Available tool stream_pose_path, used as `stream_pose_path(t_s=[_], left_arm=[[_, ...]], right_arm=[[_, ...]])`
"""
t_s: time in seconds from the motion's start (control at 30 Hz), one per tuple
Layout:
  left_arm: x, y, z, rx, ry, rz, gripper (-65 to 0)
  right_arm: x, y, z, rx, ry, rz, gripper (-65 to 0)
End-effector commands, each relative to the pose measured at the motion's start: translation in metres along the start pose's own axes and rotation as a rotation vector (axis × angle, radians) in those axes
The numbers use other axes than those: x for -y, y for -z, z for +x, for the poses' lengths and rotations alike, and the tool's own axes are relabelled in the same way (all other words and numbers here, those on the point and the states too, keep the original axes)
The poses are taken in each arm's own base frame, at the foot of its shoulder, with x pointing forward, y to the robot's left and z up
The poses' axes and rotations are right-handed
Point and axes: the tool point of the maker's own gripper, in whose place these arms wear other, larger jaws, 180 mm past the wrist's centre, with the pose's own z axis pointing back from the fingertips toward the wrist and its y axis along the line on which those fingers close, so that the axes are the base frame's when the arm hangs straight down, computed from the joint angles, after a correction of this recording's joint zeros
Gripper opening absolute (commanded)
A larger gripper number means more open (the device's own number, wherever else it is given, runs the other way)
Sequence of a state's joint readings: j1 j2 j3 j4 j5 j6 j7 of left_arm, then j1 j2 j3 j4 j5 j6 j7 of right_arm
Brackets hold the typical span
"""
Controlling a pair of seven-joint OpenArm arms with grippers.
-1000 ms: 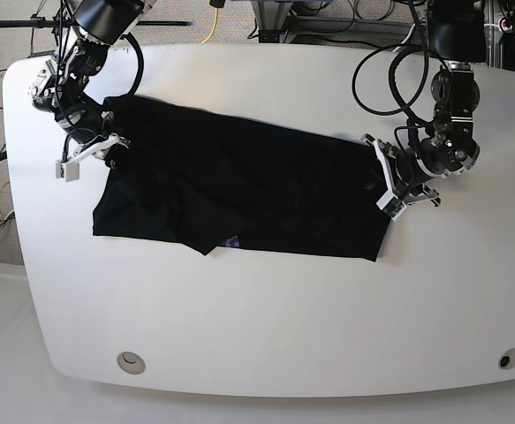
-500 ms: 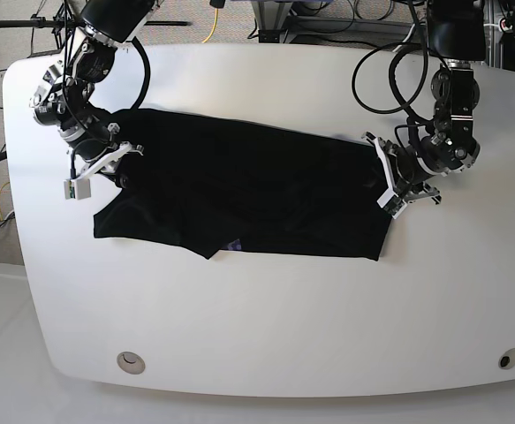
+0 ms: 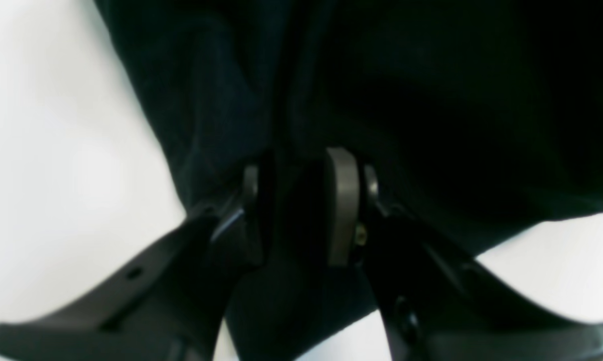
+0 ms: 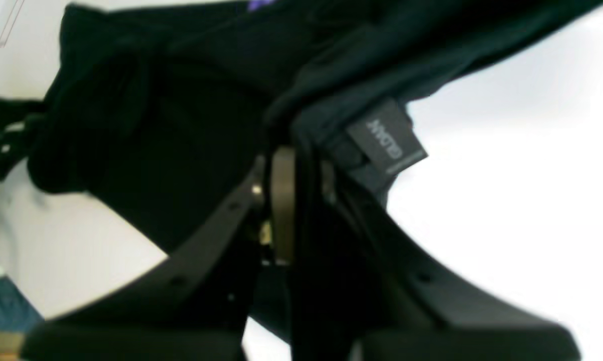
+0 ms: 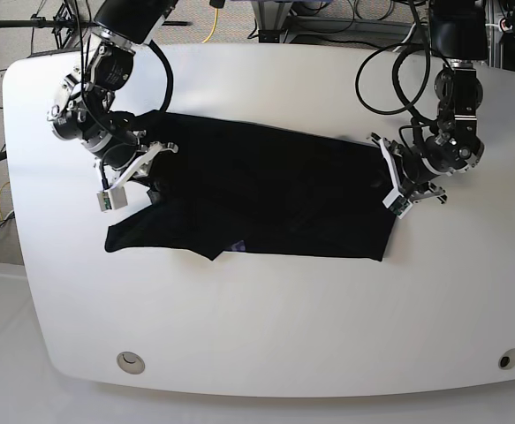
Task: Fold the T-shirt properly
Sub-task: 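Lift the corner with the right gripper and fold it toward the left gripper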
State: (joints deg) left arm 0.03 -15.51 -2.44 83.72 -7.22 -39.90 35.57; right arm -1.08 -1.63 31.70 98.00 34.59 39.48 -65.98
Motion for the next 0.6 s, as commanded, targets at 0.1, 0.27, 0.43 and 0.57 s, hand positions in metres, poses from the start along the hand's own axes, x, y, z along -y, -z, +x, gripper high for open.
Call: stream_pose_path(t_s=[0.1, 0.27, 0.43, 0.57], left_arm=[[-0.003, -0.003, 0.01, 0.025, 0.026, 0.006, -49.4], [-0.003, -0.003, 0.01, 0.023, 0.024, 0.006, -49.5], [-0.002, -0.003, 0.01, 0.021, 0.023, 0.005, -49.5], [-0.002, -0.003, 0.01, 0.022, 0.023, 0.005, -49.5]], right_arm=[[-0.005, 0.001, 0.018, 0.011, -0.048, 0.015, -62.8], [-0.009, 0.003, 0.021, 0.001, -0.063, 0.026, -63.2], [-0.014, 0.006, 0.025, -0.006, -0.08, 0.036, -63.6], [-0.021, 0.009, 0.027, -0.01, -0.092, 0.051, -63.7]])
